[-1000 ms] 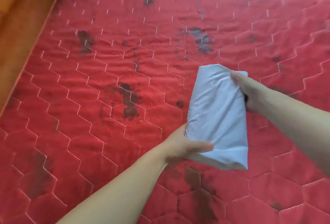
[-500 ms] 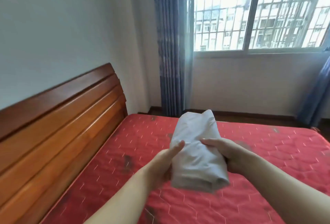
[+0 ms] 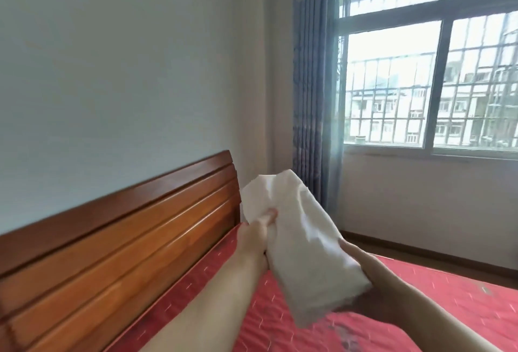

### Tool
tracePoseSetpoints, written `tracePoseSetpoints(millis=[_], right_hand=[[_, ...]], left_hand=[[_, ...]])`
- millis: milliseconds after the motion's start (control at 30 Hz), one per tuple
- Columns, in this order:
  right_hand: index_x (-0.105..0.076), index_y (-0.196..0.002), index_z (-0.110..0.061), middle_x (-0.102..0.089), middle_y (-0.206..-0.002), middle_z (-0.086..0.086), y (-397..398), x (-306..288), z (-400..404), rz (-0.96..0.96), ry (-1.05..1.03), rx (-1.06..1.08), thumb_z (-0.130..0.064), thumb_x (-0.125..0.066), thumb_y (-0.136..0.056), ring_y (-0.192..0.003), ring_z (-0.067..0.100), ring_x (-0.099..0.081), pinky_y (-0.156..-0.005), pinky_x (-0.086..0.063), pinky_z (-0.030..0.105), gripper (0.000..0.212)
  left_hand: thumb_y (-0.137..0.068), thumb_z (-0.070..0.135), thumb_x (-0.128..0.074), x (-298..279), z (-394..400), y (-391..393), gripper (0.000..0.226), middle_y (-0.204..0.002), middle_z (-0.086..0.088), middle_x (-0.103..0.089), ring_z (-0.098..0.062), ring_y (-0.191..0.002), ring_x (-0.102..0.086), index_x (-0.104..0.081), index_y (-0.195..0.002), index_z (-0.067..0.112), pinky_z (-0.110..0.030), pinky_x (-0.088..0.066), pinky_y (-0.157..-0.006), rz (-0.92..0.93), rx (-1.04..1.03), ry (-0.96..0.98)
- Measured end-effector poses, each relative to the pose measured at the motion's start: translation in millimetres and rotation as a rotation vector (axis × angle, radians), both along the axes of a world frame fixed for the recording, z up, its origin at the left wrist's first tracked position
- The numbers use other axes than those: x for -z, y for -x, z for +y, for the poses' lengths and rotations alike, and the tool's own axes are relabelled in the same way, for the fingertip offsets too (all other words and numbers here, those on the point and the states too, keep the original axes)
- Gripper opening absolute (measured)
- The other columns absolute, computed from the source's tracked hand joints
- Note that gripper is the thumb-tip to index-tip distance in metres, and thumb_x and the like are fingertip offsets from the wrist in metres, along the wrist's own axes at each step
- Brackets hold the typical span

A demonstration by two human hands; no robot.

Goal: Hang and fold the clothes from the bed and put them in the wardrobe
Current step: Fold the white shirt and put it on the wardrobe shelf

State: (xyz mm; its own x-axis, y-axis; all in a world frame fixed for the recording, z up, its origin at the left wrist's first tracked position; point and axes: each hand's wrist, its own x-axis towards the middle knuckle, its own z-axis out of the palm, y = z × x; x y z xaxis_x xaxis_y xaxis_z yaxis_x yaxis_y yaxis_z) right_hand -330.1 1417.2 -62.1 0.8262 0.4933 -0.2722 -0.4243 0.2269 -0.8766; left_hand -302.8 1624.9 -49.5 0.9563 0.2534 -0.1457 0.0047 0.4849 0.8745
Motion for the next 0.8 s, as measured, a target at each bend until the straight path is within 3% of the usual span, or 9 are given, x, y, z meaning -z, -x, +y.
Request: tracePoseSetpoints(millis=[67,133,233,300,400,600,667,733,800], right_hand=[[-0.071,-0.117,-0.010,-0.068,-0.112,0.020,23.1,9.1,-4.7,-0.024,-0.124,-0.060,-0.054,-0.080,-0.068,-0.094,0.032,-0.069,-0.086,-0.052,0.055,0.066],[-0.068,-0.122,-0.011,-0.068,-0.113,0.018,40.3,15.2,2.0,-0.005,-0.210,-0.051,-0.054,-0.082,-0.065,-0.095,0.033,-0.069,-0.086,-0.050,0.060,0.073],[-0.062,-0.125,-0.012,-0.068,-0.110,0.016,66.9,9.2,37.4,0.012,-0.189,0.012,-0.038,-0.067,-0.083,-0.090,0.032,-0.066,-0.072,-0.056,0.051,0.050],[-0.060,-0.124,-0.012,-0.069,-0.109,0.015,80.7,0.3,68.5,-0.056,-0.158,0.038,-0.021,-0.067,-0.088,-0.092,0.032,-0.067,-0.063,-0.057,0.045,0.037],[-0.060,-0.121,-0.018,-0.072,-0.106,0.012,104.1,-26.5,110.0,-0.210,-0.146,0.058,-0.018,-0.061,-0.095,-0.093,0.030,-0.070,-0.067,-0.057,0.037,0.026],[-0.062,-0.121,-0.029,-0.074,-0.106,0.005,150.4,-82.2,178.1,-0.460,-0.171,-0.240,-0.019,-0.060,-0.094,-0.092,0.024,-0.073,-0.070,-0.058,0.038,0.029],[-0.065,-0.115,-0.028,-0.076,-0.099,0.001,171.7,-93.5,211.9,-0.471,-0.185,-0.282,-0.016,-0.060,-0.093,-0.088,0.021,-0.073,-0.064,-0.058,0.033,0.026],[-0.066,-0.113,-0.022,-0.077,-0.092,0.002,198.9,-101.4,253.6,-0.452,-0.165,-0.312,-0.016,-0.063,-0.091,-0.084,0.022,-0.072,-0.059,-0.057,0.030,0.023],[-0.066,-0.112,-0.012,-0.076,-0.088,0.005,231.8,-105.0,296.9,-0.440,-0.132,-0.362,-0.019,-0.066,-0.089,-0.086,0.023,-0.070,-0.062,-0.055,0.032,0.024]], left_hand=[[-0.082,0.016,-0.074,-12.0,-5.3,31.5,0.033,-0.103,-0.013,-0.073,-0.033,-0.091,-0.072,-0.066,-0.113,0.007,-0.047,-0.059,-0.083,-0.038,-0.188,0.010],[-0.084,0.013,-0.071,-22.7,-10.8,64.5,0.032,-0.104,-0.012,-0.072,-0.032,-0.093,-0.070,-0.064,-0.115,0.010,-0.050,-0.056,-0.089,-0.078,-0.342,0.036],[-0.087,0.012,-0.067,-34.2,-3.4,109.3,0.031,-0.110,-0.009,-0.070,-0.029,-0.098,-0.068,-0.060,-0.117,0.017,-0.049,-0.053,-0.093,-0.125,-0.514,0.031],[-0.084,0.018,-0.069,-43.0,16.9,144.9,0.033,-0.111,-0.008,-0.070,-0.028,-0.099,-0.068,-0.060,-0.116,0.021,-0.050,-0.054,-0.092,-0.144,-0.541,-0.008],[-0.075,0.032,-0.077,-64.2,66.2,214.3,0.047,-0.111,-0.009,-0.072,-0.030,-0.100,-0.069,-0.061,-0.119,0.021,-0.051,-0.056,-0.087,-0.168,-0.533,-0.082],[-0.084,0.018,-0.067,-96.9,159.6,372.3,0.036,-0.098,-0.008,-0.074,-0.022,-0.085,-0.073,-0.062,-0.120,0.013,-0.036,-0.059,-0.065,-0.157,-0.494,-0.246],[-0.082,0.024,-0.068,-99.1,181.6,421.4,0.042,-0.099,-0.008,-0.072,-0.023,-0.084,-0.072,-0.061,-0.122,0.013,-0.038,-0.059,-0.070,-0.123,-0.498,-0.290],[-0.078,0.028,-0.069,-98.3,204.7,471.1,0.045,-0.096,-0.008,-0.072,-0.024,-0.086,-0.071,-0.062,-0.120,0.012,-0.044,-0.058,-0.084,-0.068,-0.526,-0.307],[-0.076,0.033,-0.071,-95.7,229.8,520.2,0.044,-0.096,-0.007,-0.074,-0.024,-0.090,-0.070,-0.065,-0.114,0.013,-0.045,-0.056,-0.087,0.015,-0.559,-0.302]])
